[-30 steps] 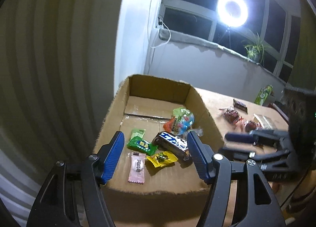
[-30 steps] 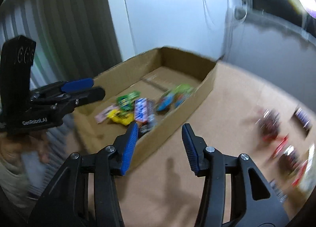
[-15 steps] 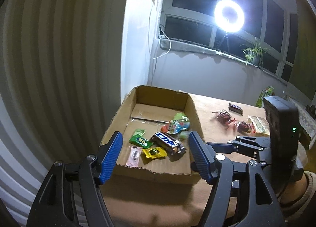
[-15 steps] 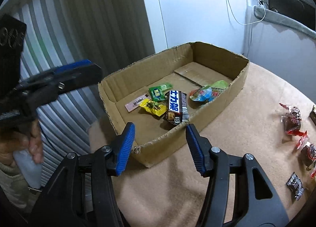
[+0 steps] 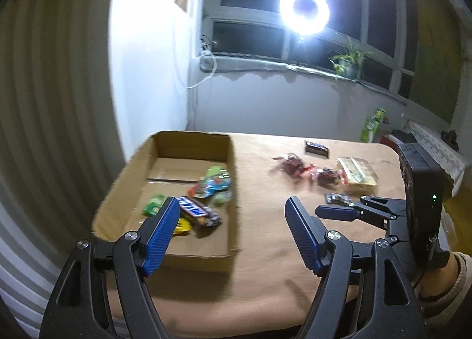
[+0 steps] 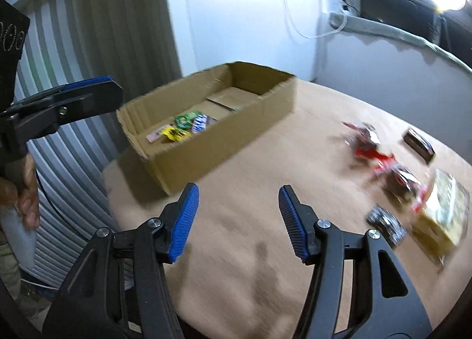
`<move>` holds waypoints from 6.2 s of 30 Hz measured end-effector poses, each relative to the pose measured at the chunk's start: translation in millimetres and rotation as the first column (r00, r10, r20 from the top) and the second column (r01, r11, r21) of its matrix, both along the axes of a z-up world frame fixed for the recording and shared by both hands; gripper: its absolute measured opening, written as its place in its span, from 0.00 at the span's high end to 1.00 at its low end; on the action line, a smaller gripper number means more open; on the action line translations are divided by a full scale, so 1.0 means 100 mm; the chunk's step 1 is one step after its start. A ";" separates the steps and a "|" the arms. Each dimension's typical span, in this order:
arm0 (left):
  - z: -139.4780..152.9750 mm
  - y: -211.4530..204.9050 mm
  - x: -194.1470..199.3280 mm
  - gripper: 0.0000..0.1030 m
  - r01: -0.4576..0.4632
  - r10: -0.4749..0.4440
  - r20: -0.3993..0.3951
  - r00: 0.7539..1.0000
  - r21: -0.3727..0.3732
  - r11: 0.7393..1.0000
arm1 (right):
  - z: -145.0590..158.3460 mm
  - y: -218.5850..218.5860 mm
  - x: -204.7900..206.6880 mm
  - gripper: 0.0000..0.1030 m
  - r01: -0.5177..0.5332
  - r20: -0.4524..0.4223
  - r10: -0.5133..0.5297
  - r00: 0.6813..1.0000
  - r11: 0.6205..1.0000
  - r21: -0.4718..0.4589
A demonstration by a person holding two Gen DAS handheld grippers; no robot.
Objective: Organize snacks
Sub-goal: 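Move both tools back toward the black wrapper and red candies, then grasp the black wrapper candy with the right tool while the left tool grasps the red-wrapped chocolate, then carry the black candy and red-wrapped chocolate to the box, then release the black candy and red-wrapped chocolate into the box, then move both tools back toward the remaining snacks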
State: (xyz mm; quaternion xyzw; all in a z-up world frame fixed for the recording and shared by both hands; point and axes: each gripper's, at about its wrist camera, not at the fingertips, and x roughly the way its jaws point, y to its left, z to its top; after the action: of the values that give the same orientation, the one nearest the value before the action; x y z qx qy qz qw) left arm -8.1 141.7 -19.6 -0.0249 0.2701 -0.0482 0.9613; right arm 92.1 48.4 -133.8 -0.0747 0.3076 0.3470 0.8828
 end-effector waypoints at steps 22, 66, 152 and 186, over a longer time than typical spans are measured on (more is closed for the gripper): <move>-0.05 -0.87 0.22 0.28 0.147 -0.141 -0.076 0.987 0.088 0.985 | -0.09 -0.97 0.11 0.43 0.137 -0.026 -0.135 0.991 0.986 0.093; -0.89 -1.57 2.20 0.48 0.376 -0.411 -0.298 0.861 -0.170 0.911 | -0.39 -1.20 0.99 0.73 0.084 -0.138 -0.095 0.986 0.993 -0.085; -0.18 0.87 0.23 0.23 -0.189 0.189 -0.007 0.982 -0.081 0.979 | 0.65 0.92 0.47 0.56 -0.062 0.135 0.065 0.989 0.998 -0.028; -0.06 -0.15 0.47 0.23 -0.009 0.008 -0.034 0.999 -0.031 0.999 | 0.54 0.01 0.43 0.40 0.020 0.098 -0.025 0.995 0.998 0.053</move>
State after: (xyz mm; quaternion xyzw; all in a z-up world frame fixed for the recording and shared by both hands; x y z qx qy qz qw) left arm 39.1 127.1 -25.8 -0.0420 0.2856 -0.0480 0.9562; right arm 134.7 49.4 -79.7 -0.0651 0.2554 0.3409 0.9024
